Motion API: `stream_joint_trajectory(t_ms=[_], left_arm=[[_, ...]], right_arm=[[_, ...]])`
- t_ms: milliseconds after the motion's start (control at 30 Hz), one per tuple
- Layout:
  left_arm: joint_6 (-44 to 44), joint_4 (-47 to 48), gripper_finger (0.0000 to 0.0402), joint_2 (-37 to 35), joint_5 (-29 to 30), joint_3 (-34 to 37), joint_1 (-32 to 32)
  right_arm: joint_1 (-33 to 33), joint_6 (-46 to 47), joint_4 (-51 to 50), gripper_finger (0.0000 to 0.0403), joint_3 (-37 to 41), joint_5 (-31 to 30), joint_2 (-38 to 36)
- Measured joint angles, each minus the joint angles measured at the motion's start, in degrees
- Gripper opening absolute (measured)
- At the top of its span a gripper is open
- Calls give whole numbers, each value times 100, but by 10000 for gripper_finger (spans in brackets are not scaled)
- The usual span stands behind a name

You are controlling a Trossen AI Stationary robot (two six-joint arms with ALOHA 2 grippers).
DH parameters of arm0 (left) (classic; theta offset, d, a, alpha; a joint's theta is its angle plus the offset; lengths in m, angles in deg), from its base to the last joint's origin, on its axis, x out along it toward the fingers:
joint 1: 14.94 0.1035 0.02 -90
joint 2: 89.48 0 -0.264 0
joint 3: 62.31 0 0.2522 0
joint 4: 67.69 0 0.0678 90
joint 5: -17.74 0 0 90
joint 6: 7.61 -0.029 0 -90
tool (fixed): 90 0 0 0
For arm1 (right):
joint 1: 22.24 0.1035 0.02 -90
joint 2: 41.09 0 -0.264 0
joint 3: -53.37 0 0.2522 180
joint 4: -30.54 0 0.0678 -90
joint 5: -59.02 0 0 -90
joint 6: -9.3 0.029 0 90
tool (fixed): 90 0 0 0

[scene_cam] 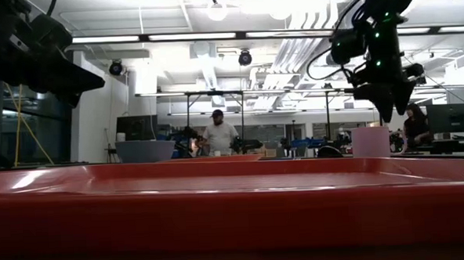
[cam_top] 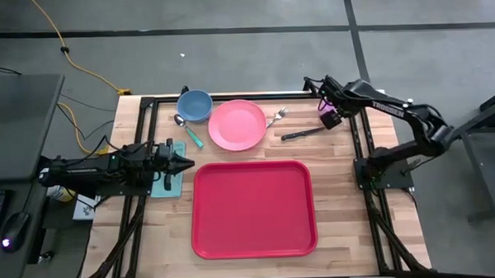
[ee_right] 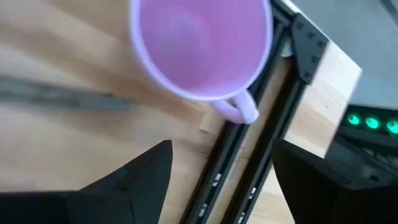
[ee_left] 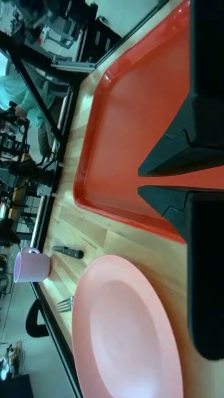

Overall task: Set up tray
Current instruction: Put the purple mug on the red serving tray

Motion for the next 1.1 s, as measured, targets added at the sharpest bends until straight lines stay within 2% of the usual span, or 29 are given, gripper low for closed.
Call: stream_joint_trajectory(t_ms=[233,367,533,733,933,1100], left_arm=[[0,0,64,0,-35,0,1],[-8,27,65,0,-35,0,1],[-107,28,65,0,-35,0,1],[-107,28,65,0,-34,-1,1],[-107,28,65,0,-33,0,0],[-107,28,65,0,-33,0,0]], right_arm=[[8,342,26,254,0,-236,261],[-55,343,292,254,0,378,265],[-79,-262,1046,254,0,996,252],[-98,-853,1239,254,0,1070,252],[-118,-1435,1519,254,0,1564,413],[-117,-1510,1513,254,0,1473,729]])
